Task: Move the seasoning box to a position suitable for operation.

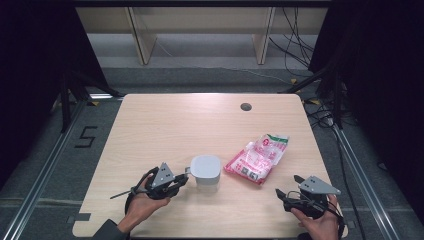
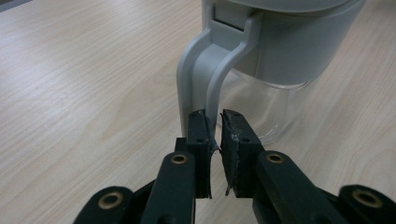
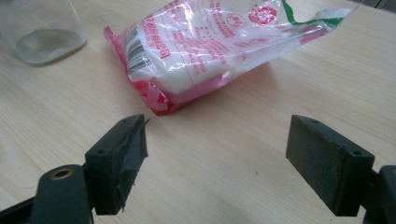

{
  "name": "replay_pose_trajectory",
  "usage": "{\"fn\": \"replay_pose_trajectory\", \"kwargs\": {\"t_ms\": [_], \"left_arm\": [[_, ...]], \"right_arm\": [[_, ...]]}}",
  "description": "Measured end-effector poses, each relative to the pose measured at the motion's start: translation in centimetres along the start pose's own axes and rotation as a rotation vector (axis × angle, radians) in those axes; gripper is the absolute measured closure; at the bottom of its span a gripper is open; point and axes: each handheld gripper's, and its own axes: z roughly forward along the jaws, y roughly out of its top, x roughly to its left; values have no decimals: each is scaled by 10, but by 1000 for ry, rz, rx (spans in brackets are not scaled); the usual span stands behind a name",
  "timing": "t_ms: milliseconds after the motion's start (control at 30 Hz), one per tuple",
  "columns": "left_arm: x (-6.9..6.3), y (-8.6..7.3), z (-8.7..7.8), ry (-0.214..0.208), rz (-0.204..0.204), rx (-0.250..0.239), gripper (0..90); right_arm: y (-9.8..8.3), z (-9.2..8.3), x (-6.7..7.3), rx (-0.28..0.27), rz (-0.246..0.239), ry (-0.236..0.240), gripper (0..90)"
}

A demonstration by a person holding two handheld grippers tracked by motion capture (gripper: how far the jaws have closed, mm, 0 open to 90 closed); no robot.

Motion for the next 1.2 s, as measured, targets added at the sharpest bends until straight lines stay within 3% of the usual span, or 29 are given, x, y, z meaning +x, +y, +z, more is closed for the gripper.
{"fn": "replay_pose_trajectory", "kwargs": {"t_ms": [33,67,100,167,200,233,367,433,500,533,600,633,667,867,933,1033,1067,1133,1167,1200], "left_arm": [[-1,0,0,3,-12,-2,822],[0,1,0,2,5,19,831],[-2,0,1,1,-11,1,838],[-3,1,1,-3,-4,18,837],[-4,1,2,-8,-22,3,835],[-4,1,2,-5,-5,17,832],[-6,2,4,-10,-22,10,828],[-6,2,4,-2,-10,13,828],[-7,2,5,-12,-17,7,827],[-7,2,5,-12,-19,13,827],[-8,2,5,-8,-12,13,823],[-8,2,5,-12,-13,13,817],[-7,2,5,-18,-16,11,808],[-8,3,1,-33,12,6,713],[-7,5,-2,-46,3,11,666],[-7,4,-7,-56,-2,2,609],[-7,3,-7,-56,-10,-15,583],[-6,3,-11,-48,-10,2,533],[-6,3,-12,-49,-19,1,499],[-5,3,-13,-57,-23,-7,491]], "right_arm": [[0,1,0,-2,2,6,211],[0,0,0,1,0,0,211],[0,0,0,-2,-2,1,212],[0,0,0,-3,0,3,212],[0,0,0,0,-3,-2,212],[0,0,0,-1,-3,-1,212],[0,0,0,-3,-2,-2,212],[0,0,0,-3,-3,1,212],[0,-1,3,11,40,-4,212],[0,1,0,-5,-2,-1,212],[0,-1,3,9,31,0,212],[0,0,2,0,12,1,212],[0,-1,4,9,39,-1,212],[0,1,0,-12,4,12,213],[0,0,3,-1,34,9,213],[0,0,0,-11,-1,16,212],[0,0,1,-12,7,7,212],[0,-1,3,6,34,4,213],[0,1,-1,-9,-9,4,212],[0,1,-1,-9,-7,4,213]]}}
